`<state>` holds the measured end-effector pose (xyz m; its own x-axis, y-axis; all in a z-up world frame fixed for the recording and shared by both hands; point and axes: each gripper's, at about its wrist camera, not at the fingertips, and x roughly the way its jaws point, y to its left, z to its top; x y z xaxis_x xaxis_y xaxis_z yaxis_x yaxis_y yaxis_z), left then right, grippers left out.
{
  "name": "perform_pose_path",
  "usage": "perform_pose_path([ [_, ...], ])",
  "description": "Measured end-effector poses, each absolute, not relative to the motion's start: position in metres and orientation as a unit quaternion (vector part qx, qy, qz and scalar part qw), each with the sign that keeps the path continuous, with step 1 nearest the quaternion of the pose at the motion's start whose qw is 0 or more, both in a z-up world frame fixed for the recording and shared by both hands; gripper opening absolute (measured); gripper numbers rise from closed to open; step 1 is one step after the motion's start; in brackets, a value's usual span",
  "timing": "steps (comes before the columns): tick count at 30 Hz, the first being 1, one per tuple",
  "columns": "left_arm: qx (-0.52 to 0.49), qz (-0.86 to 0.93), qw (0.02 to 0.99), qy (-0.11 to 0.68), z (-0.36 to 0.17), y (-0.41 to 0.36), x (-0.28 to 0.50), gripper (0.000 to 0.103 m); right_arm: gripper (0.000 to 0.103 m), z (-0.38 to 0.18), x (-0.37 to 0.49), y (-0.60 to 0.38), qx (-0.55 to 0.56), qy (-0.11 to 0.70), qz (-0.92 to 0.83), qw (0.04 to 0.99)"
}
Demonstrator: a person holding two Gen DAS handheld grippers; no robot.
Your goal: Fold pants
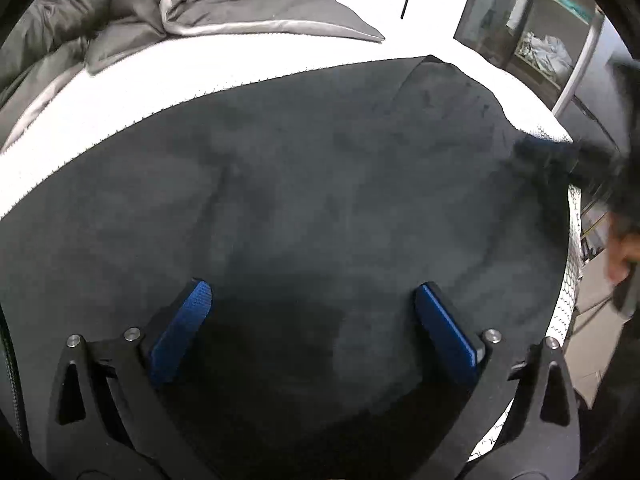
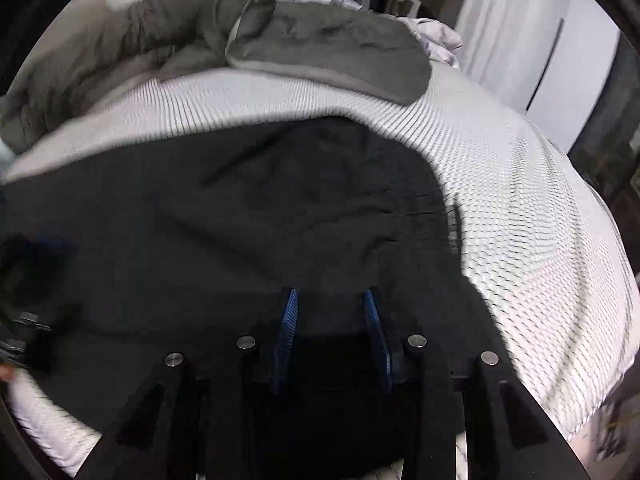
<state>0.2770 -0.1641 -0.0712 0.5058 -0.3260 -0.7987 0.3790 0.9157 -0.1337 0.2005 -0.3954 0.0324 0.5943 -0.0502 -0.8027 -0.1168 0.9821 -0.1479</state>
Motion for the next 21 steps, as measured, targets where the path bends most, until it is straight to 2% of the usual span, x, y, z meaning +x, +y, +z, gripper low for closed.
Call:
perform_pose_path([
  [2,0.035,-0.205,0.868,0.450,-0.072,-0.166,0.276,0.102,0.052,0.053,0.198,-0.392,-0.089,0.416,0.016,0.905],
  [4,0.033,-0.206,0.870,0.448,-0.072,-0.165,0.275,0.102,0.061,0.062,0.212,-0.385,-0.088,0.409,0.045,0.907],
  [9,0.030,-0.211,0.870,0.445,-0.073,-0.164,0.274,0.102,0.060,0.024,0.290,-0.342,-0.138,0.467,0.094,0.868],
  [10,0.029,-0.214,0.869,0.445,-0.074,-0.163,0.273,0.102,0.055,0.005,0.299,-0.331,-0.145,0.501,0.114,0.846],
  [12,0.025,-0.220,0.867,0.447,-0.077,-0.162,0.273,0.102,0.054,-0.019,0.304,-0.319,-0.186,0.517,0.123,0.826],
  [15,0.021,-0.230,0.865,0.444,-0.076,-0.159,0.271,0.102,0.052,-0.011,0.298,-0.333,-0.240,0.490,0.054,0.836],
  [16,0.023,-0.230,0.866,0.444,-0.076,-0.159,0.270,0.102,0.035,-0.007,0.296,-0.342,-0.261,0.479,0.018,0.838],
  [21,0.023,-0.228,0.866,0.444,-0.076,-0.160,0.269,0.102,0.037,0.034,0.284,-0.380,-0.181,0.448,0.018,0.875],
])
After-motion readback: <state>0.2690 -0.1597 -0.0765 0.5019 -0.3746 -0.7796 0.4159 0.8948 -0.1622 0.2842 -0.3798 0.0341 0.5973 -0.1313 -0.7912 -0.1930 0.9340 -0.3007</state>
